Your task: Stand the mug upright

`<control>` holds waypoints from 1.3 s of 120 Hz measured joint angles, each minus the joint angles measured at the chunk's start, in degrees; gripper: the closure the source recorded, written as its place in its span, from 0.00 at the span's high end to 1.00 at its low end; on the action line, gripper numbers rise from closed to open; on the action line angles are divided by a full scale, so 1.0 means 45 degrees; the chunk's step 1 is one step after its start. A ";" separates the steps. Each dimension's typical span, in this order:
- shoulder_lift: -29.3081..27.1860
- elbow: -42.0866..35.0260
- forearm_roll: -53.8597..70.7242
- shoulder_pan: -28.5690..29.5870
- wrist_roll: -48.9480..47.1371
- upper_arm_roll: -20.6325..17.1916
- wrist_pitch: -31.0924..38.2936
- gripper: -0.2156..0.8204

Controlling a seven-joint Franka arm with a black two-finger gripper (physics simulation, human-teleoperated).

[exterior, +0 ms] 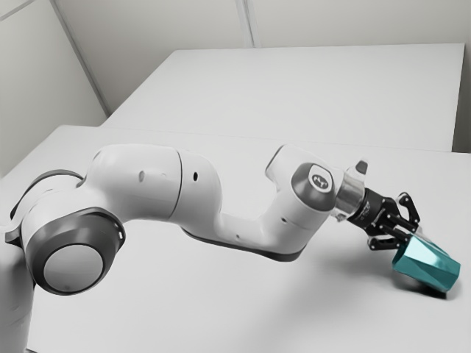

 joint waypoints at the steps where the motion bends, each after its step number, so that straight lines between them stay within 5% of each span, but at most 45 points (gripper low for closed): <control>1: 0.0002 0.0016 -0.0003 -0.0002 -0.0003 -0.0001 0.0022 0.08; 33: -0.0111 0.0098 0.0050 -0.0025 -0.0146 -0.0393 0.0802 0.04; 78: -0.3504 -0.2916 0.3346 0.0117 -0.0548 0.0242 0.1000 0.03; 102: -0.5069 -0.3424 0.8535 0.0477 -0.0803 0.1693 -0.0967 0.03; 156: -0.7983 -0.5809 1.5233 0.2657 -0.0797 0.1826 -0.4609 0.03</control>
